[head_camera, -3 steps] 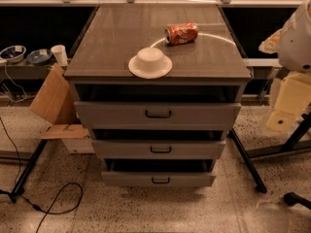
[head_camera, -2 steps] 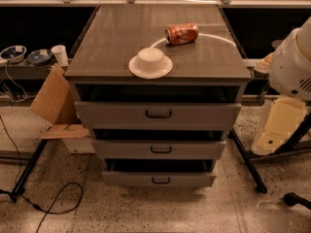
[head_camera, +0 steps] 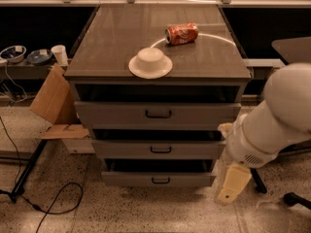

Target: Open middle drawer

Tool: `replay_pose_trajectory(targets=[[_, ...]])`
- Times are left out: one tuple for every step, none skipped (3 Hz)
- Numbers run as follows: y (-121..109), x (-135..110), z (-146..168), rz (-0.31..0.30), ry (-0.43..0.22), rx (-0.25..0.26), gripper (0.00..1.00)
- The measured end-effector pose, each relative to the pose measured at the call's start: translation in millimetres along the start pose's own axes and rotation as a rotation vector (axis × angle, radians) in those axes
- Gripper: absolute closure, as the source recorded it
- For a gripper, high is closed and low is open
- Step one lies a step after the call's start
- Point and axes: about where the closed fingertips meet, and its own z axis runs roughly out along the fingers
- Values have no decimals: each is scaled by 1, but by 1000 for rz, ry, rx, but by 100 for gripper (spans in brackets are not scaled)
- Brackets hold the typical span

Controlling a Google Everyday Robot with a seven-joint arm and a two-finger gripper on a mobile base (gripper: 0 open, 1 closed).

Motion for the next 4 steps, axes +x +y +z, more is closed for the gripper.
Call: replay_pose_trajectory(targets=[[15, -3, 81, 27, -18, -97, 0], [31, -3, 167, 155, 21, -242, 0], [38, -6, 204, 307, 66, -303, 0], [39, -7, 205, 359, 76, -306, 0]])
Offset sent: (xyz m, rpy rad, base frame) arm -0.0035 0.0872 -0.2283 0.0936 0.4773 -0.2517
